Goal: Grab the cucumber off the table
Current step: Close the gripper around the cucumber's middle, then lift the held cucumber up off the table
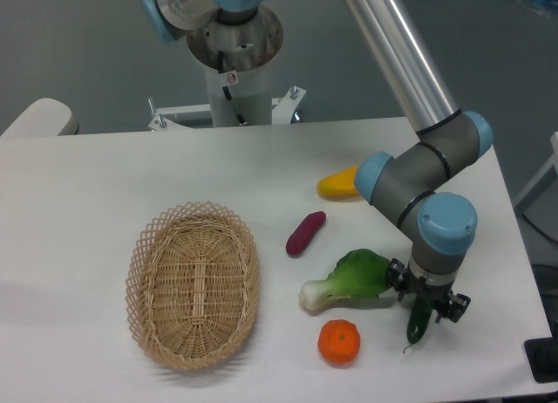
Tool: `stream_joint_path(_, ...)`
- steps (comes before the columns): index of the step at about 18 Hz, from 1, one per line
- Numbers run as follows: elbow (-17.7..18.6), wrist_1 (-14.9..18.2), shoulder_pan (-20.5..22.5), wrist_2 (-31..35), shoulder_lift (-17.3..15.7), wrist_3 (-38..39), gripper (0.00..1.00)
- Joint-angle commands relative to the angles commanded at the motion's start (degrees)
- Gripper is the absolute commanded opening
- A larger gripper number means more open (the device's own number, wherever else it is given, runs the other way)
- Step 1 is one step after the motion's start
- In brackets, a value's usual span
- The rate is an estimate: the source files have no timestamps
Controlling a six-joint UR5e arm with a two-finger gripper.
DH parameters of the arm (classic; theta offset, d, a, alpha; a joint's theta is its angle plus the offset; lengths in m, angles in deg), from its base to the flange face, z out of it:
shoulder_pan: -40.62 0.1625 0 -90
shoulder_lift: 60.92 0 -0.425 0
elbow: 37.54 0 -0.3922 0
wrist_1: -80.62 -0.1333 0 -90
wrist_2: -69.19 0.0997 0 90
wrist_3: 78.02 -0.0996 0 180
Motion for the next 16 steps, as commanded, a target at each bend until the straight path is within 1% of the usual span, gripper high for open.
stream_joint_path(3,-0.44,0.09,0.17,0.0,-0.09,-0.09,0.29)
stream_joint_path(5,-0.88,0.09,0.35,-0.09,-0.35,-0.17,0.28)
stream_joint_path(6,-1.66,0.09,0.44,-0.09,-0.7,-0.26,0.28)
stream_joint_path(8,-3.42,1.4,0.35,0.0,-2.36,-1.57,0.28)
stream_joint_path(10,-2.99,2.8,0.35,0.0,-5.61,-3.33,0.28)
stream_joint_path(11,-2.55,4.29,0.18,0.0,-7.45,-3.6,0.28)
stream_joint_path(14,-0.8,12.54,-0.61,0.0,-12.46,-3.6,0.28)
stream_joint_path(16,0.26,16.85,-1.75,0.09,-15.46,-3.6,0.28)
